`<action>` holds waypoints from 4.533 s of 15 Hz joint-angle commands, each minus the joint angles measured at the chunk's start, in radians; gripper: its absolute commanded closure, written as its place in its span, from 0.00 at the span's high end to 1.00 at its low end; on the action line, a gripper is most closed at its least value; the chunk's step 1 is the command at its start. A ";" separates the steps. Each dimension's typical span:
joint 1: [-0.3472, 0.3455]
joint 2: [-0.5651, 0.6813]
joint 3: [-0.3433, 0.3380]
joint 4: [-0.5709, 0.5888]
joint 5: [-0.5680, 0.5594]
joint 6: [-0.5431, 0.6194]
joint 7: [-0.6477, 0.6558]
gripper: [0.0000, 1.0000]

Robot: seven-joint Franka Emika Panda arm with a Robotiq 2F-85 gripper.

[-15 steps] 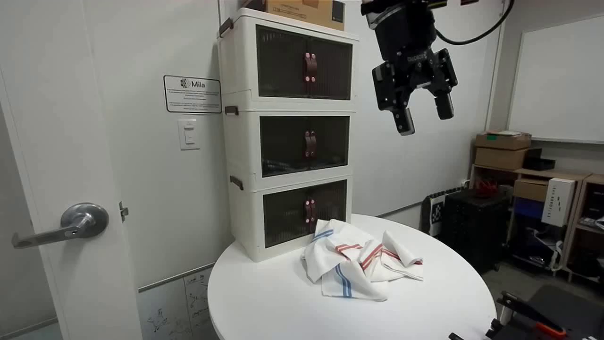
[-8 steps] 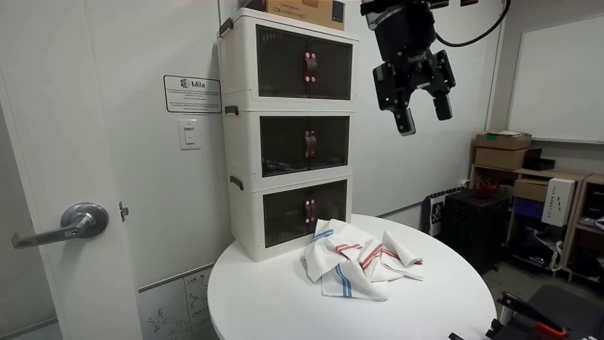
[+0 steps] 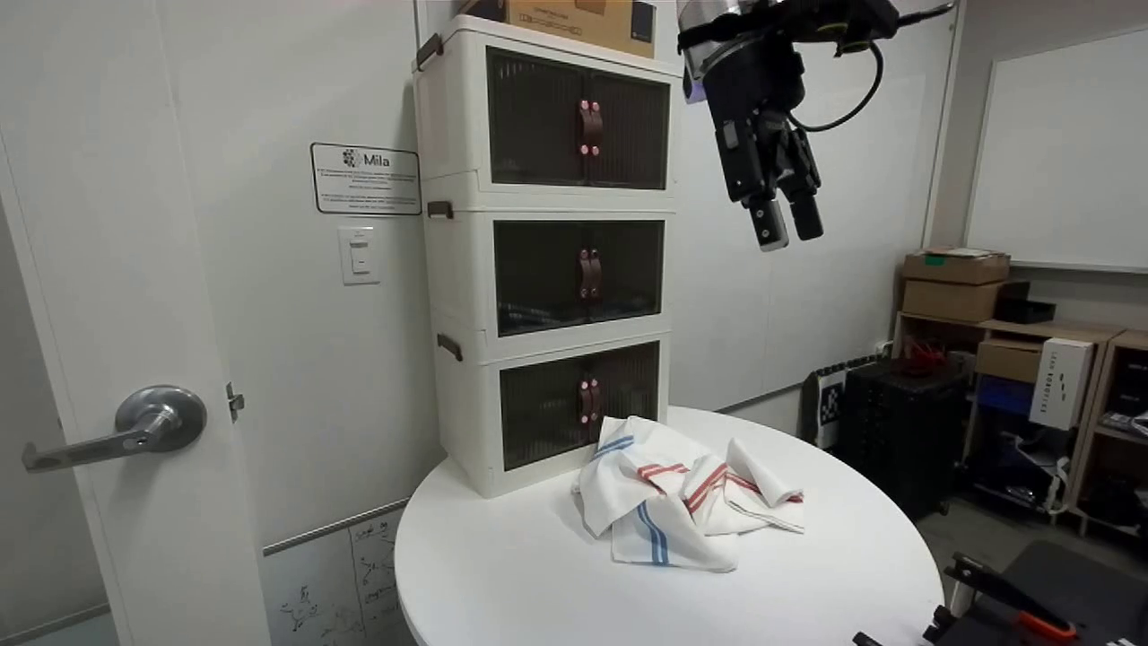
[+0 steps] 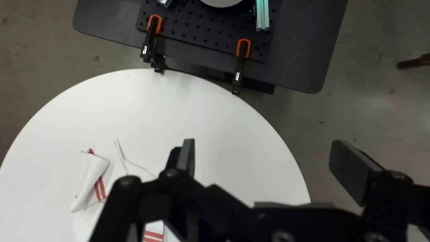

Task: Open the right cabinet door of the middle section

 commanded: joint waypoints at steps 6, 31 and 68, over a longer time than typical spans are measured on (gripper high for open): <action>-0.014 0.067 -0.159 0.059 0.071 0.018 -0.179 1.00; -0.121 0.166 -0.463 0.024 0.383 0.281 -0.867 1.00; -0.132 0.343 -0.439 0.136 0.697 0.518 -1.071 1.00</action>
